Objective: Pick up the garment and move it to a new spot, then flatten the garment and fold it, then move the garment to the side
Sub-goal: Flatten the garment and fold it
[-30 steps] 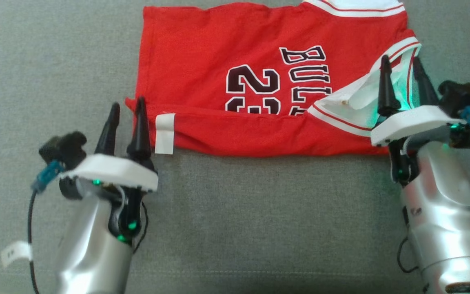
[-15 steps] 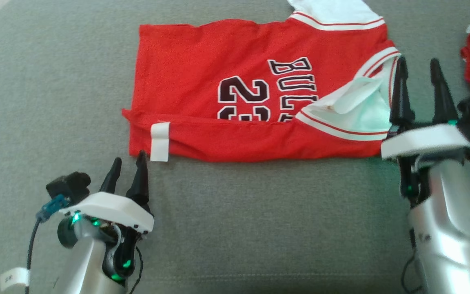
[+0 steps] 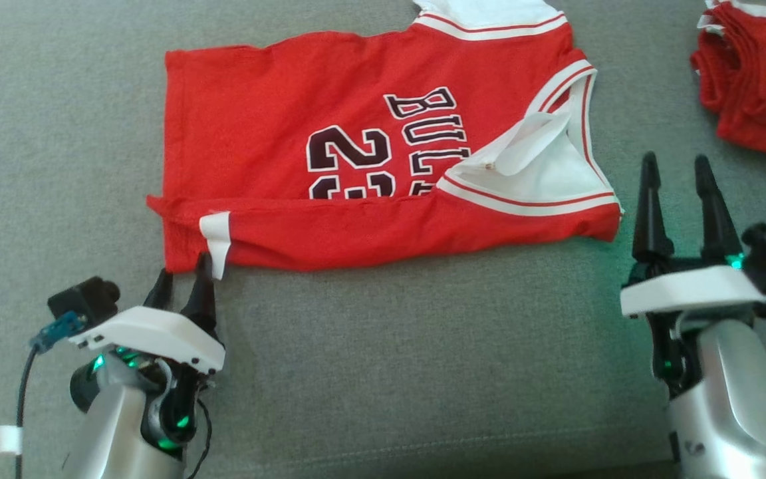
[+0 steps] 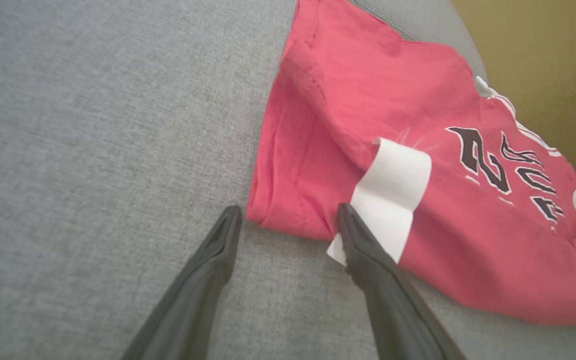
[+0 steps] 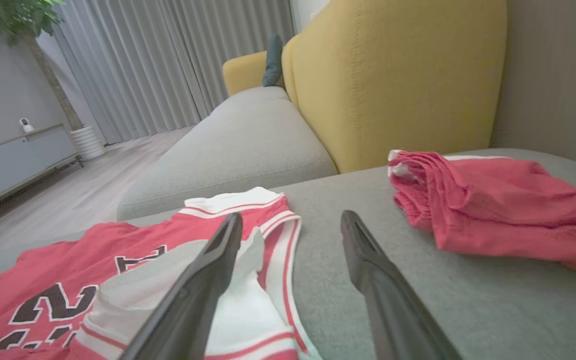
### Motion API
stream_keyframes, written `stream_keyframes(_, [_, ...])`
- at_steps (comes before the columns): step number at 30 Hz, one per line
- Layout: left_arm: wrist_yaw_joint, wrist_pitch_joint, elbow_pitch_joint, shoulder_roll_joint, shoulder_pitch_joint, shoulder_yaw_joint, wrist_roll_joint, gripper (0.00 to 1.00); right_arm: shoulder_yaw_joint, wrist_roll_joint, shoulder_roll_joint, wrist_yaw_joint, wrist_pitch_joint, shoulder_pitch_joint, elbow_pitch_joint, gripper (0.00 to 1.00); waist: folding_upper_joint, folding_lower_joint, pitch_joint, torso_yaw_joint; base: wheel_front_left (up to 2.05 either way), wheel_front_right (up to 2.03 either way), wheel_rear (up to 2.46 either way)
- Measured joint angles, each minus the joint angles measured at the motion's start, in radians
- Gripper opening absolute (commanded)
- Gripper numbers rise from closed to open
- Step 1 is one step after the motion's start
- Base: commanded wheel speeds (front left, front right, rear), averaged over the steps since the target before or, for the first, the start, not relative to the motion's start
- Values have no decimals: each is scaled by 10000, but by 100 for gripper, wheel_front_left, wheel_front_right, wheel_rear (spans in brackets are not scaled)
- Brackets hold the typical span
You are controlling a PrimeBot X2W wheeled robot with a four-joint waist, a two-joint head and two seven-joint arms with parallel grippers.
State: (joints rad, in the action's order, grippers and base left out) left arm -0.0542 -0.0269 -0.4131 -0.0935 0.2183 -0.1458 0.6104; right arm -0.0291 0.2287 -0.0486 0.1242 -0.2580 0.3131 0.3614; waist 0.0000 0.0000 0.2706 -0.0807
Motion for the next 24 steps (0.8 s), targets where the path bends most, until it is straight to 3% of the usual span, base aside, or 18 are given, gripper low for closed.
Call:
stream_keyframes(2, [0, -10, -58, -2, 33, 17, 107, 100, -88, -10, -2, 0, 0, -172, 6, 100, 0, 0, -4, -55, 0, 0, 0])
stream_keyframes(3, [0, -10, -92, -2, 55, 31, 121, 88, -90, -10, 0, 0, 0, -237, 27, 100, 0, 0, -10, -76, 0, 0, 0])
stream_keyframes(4, [0, -12, -130, -2, 85, 48, 176, 63, -86, -10, 4, 0, 4, -284, 52, 100, 0, 0, -19, -96, 0, 0, 0])
stream_keyframes(6, [4, -31, -234, 2, 126, 81, 272, 24, -84, -10, 4, 0, 90, -394, 92, 100, 0, 0, -42, -120, 0, 0, 0])
stream_keyframes(7, [12, -111, -303, 8, 125, 119, 301, 0, -84, -10, 4, 0, 198, -434, 174, 100, 0, 0, -55, -126, 0, 0, 0])
stream_keyframes(17, [203, -1003, -454, 125, 140, 171, 336, 0, 176, 207, 13, 0, 750, -521, 1730, 100, 0, 0, -156, 71, 0, 0, 0])
stream_keyframes(24, [336, -1331, -453, 165, 141, -21, 334, 0, 234, 800, 10, 0, 748, 411, 3384, 100, 0, 0, -219, 377, 0, 0, 0])
